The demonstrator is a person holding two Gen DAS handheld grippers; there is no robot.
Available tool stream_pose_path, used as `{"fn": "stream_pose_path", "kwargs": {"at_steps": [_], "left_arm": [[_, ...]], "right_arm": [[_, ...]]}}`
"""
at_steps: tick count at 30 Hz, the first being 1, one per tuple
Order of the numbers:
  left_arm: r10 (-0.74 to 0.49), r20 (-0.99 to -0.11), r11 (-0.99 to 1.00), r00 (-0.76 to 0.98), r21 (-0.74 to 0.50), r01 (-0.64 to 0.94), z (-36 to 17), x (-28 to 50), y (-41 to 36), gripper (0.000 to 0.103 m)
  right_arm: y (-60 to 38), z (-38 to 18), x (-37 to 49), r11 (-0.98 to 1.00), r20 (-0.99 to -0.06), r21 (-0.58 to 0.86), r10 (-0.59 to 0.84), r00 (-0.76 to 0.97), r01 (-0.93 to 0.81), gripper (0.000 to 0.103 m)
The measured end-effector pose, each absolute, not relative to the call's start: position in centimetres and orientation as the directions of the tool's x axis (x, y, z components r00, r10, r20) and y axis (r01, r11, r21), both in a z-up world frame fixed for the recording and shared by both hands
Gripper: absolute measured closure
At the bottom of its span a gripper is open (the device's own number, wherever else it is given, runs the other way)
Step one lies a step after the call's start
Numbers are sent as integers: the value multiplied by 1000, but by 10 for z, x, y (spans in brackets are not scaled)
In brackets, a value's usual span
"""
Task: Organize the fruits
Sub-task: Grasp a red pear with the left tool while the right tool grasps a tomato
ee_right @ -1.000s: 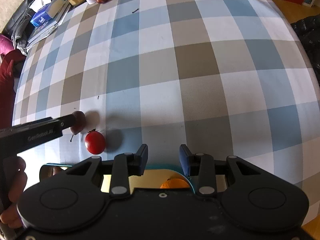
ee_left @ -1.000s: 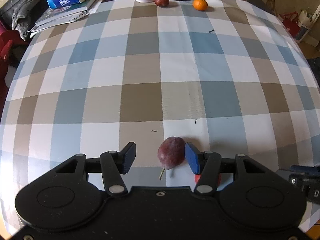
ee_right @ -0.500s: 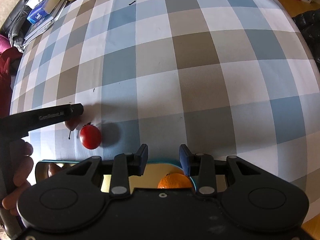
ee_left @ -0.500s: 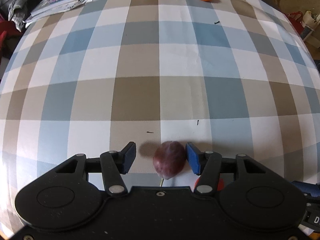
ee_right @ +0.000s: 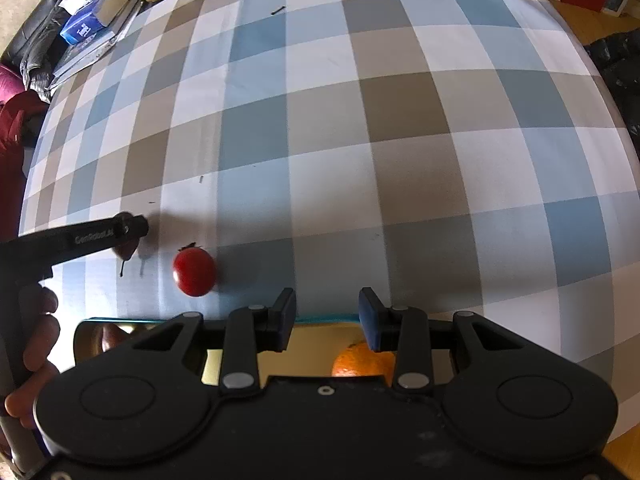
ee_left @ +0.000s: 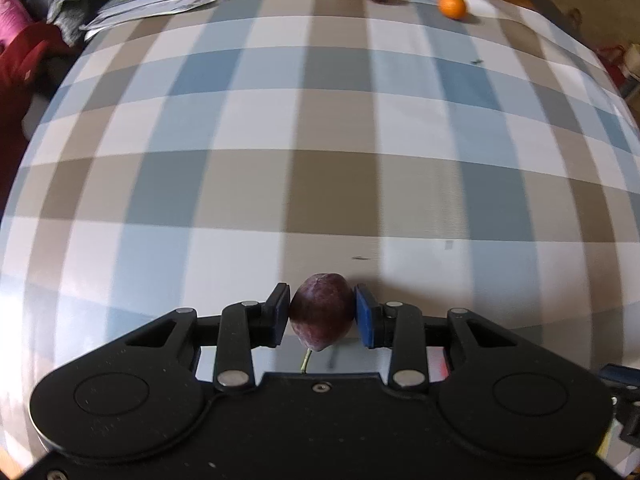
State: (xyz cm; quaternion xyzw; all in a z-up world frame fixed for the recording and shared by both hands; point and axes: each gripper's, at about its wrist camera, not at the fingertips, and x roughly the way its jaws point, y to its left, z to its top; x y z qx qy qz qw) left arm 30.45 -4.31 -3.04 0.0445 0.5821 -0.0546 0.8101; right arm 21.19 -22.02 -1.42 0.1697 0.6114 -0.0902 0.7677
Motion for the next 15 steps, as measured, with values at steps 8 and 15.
{"fn": "stream_pose_path", "kwargs": {"at_steps": [8, 15], "left_arm": [[32, -946, 997, 322, 53, 57, -36, 308, -6, 58], [2, -947, 998, 322, 21, 57, -38, 307, 5, 55]], "right_arm": [[-194, -8, 223, 947, -963, 152, 76, 259, 285, 65], [-170, -4, 236, 955, -956, 177, 110, 271, 236, 65]]}}
